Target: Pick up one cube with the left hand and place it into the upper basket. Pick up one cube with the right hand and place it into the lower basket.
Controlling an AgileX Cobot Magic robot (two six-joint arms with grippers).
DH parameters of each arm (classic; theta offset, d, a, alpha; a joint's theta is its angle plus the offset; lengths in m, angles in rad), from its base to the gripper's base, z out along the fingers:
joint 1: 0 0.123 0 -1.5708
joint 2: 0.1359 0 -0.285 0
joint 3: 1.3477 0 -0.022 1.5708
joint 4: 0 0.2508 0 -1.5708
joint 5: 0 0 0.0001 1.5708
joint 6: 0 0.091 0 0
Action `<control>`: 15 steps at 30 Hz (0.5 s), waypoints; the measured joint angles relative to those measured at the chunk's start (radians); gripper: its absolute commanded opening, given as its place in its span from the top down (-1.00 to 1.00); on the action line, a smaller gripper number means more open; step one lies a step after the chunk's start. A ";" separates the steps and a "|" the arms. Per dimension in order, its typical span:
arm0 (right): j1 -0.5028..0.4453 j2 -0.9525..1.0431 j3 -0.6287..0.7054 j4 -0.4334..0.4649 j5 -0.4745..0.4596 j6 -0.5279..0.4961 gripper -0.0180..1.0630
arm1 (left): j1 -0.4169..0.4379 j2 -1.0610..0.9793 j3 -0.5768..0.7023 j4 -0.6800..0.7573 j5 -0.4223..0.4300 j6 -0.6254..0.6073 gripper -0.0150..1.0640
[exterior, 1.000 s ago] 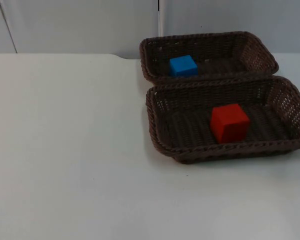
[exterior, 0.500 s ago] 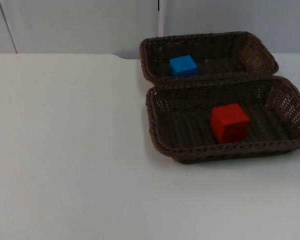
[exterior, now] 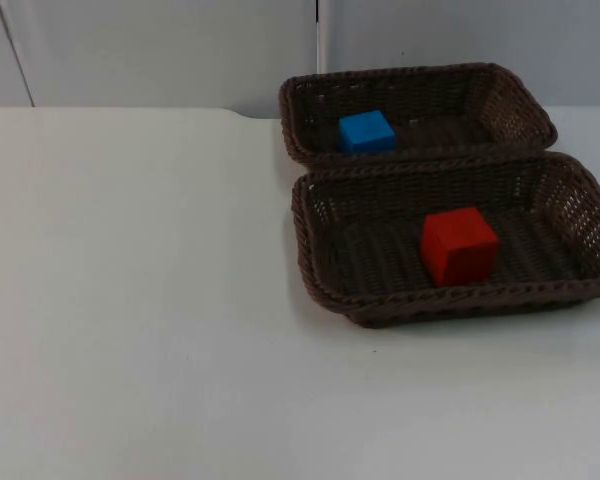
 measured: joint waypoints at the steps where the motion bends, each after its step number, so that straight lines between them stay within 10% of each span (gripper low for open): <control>1: 0.000 -0.002 0.000 0.004 0.010 0.000 -0.68 | 0.000 0.000 0.000 0.000 0.000 0.000 -0.62; 15: 0.000 -0.005 0.000 0.092 0.109 -0.108 -0.68 | 0.000 0.000 0.002 0.028 0.000 0.000 -0.62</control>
